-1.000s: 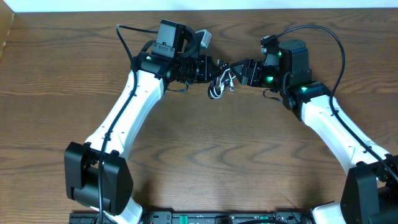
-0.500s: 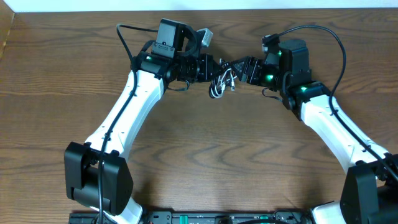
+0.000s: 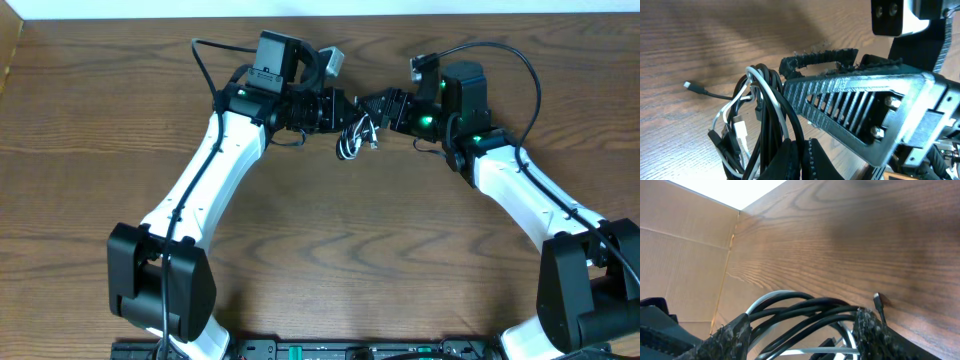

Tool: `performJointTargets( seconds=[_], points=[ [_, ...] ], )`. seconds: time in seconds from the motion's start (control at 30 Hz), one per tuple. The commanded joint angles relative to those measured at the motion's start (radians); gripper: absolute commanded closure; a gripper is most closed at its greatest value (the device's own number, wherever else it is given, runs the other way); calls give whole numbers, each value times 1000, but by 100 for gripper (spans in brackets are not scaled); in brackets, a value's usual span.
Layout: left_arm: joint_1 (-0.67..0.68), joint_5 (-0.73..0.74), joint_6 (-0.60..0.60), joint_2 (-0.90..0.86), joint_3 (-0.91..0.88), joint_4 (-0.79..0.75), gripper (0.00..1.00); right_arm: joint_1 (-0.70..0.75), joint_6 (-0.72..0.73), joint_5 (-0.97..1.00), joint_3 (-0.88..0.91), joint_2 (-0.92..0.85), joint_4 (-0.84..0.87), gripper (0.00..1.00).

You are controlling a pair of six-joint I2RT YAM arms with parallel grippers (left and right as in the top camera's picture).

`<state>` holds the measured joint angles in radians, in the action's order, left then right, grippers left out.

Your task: Untangle cables

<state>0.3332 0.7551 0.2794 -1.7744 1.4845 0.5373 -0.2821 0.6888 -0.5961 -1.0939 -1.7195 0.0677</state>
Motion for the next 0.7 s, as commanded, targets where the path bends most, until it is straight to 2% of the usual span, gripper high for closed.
performJointTargets(
  seconds=[0.0, 0.23, 0.43, 0.67],
  points=[
    [11, 23, -23, -16, 9, -20, 93, -18, 13, -21, -16, -1, -27, 38],
    [11, 25, 37, -15, 9, -97, 93, -56, 13, 55, -16, -1, -88, 42],
    [11, 179, 59, -15, 9, -175, 93, -59, 14, 142, -16, -2, -132, 42],
    [9, 233, 113, -13, 10, -242, 93, -54, 13, 228, -15, -2, -192, 42]
  ],
)
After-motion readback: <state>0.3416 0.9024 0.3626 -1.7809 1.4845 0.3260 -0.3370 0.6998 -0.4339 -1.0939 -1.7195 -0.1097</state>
